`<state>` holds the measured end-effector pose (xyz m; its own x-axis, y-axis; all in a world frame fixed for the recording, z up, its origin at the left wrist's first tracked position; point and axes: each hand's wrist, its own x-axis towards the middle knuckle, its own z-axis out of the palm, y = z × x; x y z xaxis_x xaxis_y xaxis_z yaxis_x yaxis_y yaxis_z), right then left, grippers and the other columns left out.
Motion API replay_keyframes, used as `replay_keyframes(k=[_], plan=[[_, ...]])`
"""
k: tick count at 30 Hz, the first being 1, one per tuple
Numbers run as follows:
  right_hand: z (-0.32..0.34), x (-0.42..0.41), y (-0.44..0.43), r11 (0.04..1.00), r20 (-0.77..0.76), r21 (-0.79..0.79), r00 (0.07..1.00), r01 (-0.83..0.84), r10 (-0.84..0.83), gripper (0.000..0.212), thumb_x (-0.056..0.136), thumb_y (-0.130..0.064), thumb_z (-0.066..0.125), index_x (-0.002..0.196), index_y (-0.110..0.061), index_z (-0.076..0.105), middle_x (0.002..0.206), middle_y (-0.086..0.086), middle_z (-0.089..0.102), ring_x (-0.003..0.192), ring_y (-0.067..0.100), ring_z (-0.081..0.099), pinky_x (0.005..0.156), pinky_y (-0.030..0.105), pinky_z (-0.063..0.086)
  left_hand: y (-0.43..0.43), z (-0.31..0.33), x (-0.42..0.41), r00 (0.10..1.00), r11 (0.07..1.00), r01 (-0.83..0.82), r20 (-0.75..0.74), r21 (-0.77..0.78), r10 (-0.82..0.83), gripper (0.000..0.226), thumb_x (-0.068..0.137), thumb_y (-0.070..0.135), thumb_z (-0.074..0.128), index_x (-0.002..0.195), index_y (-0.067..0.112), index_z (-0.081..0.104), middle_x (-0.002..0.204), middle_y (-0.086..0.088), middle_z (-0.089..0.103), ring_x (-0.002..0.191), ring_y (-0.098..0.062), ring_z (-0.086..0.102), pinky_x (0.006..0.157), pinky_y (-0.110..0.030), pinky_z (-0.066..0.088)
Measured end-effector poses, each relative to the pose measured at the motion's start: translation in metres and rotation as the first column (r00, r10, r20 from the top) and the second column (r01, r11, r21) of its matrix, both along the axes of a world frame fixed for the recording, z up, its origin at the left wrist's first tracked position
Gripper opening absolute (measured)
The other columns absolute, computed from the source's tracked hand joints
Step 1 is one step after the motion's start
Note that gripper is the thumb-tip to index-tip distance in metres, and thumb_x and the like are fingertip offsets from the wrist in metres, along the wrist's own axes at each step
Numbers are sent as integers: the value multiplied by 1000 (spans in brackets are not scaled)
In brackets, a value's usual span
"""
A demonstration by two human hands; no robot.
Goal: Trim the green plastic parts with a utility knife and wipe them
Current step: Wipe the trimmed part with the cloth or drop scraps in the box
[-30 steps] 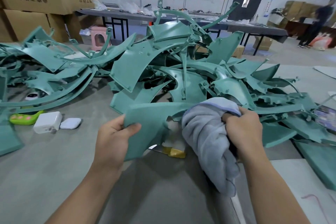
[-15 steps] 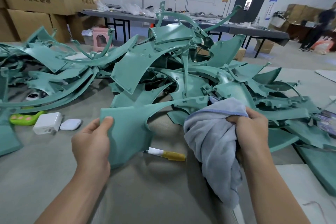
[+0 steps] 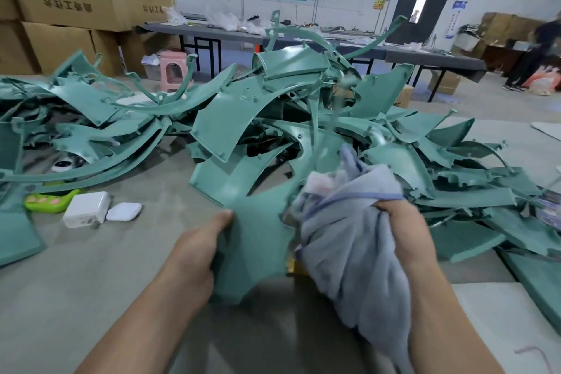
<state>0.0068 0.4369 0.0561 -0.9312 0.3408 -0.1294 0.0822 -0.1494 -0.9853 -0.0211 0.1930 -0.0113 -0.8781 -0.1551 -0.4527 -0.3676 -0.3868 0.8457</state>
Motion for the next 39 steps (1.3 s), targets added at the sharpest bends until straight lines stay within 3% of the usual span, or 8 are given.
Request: replay_keyframes(k=[5, 10, 13, 17, 21, 26, 33, 39], plan=[[-10, 5, -48, 934, -121, 139, 931, -329, 346, 33, 90, -1, 57, 68, -15, 77, 64, 1, 71, 57, -3, 68, 54, 10, 50, 12, 3, 2, 930, 984, 45, -352, -173, -104, 38, 83, 0, 78, 117, 16, 73, 113, -8, 76, 104, -28, 71, 98, -50, 55], [-31, 11, -81, 874, -366, 469, 872, -127, 323, 42, 80, -12, 60, 112, -38, 72, 103, -19, 76, 100, 3, 70, 87, 26, 56, 3, 4, 10, 892, 987, 42, -439, -152, -106, 28, 95, 18, 65, 78, 31, 83, 84, 1, 79, 79, -21, 74, 74, -29, 60], [-40, 7, -91, 750, -257, 640, 872, -170, 417, 60, 87, -21, 71, 136, -51, 53, 128, -31, 63, 120, -12, 56, 99, 14, 45, -4, 11, 16, 890, 922, 313, -409, 226, -202, 43, 99, 44, 45, 103, 25, 83, 114, -1, 77, 107, -13, 73, 86, -28, 57], [-50, 8, -101, 464, -31, 840, 828, -282, 559, 93, 85, -34, 67, 161, -42, 14, 164, -29, 15, 149, -13, 6, 115, 6, 6, 3, 16, 20, 910, 939, 236, -395, 249, -124, 49, 78, 45, 53, 97, 11, 82, 107, -9, 78, 104, -14, 73, 93, -26, 56], [-42, 23, -104, 403, -62, 884, 795, -237, 604, 80, 82, -30, 59, 157, -40, 31, 158, -24, 36, 147, -2, 28, 120, 23, 25, -6, 8, 27, 910, 964, 230, -380, 132, -165, 56, 92, 66, 45, 76, 28, 84, 86, 6, 80, 76, -8, 76, 59, -23, 59], [-27, 26, -102, 293, -13, 930, 777, -222, 629, 39, 84, -20, 61, 122, -29, 65, 118, -13, 61, 113, 13, 52, 96, 32, 44, -4, 11, 17, 928, 951, 230, -340, 208, -150, 68, 110, 27, 28, 65, 0, 71, 49, -8, 66, 42, -10, 65, 38, -18, 48], [-35, 18, -90, 387, -143, 922, 922, -9, 361, 34, 84, -3, 55, 101, -31, 64, 105, -17, 55, 100, 6, 41, 83, 21, 38, -5, 2, 11, 951, 952, 260, -212, 164, -223, 44, 63, 20, 74, 100, -3, 78, 101, -27, 74, 82, -36, 74, 69, -38, 63], [-27, 5, -45, 462, -387, 812, 921, 357, -33, 27, 85, -23, 47, 94, -44, 62, 94, -23, 55, 93, 11, 43, 71, 20, 36, -10, 3, 9, 936, 989, 139, -334, 54, -113, 26, 64, 10, 76, 90, 11, 82, 98, -21, 77, 81, -37, 77, 58, -38, 61]])
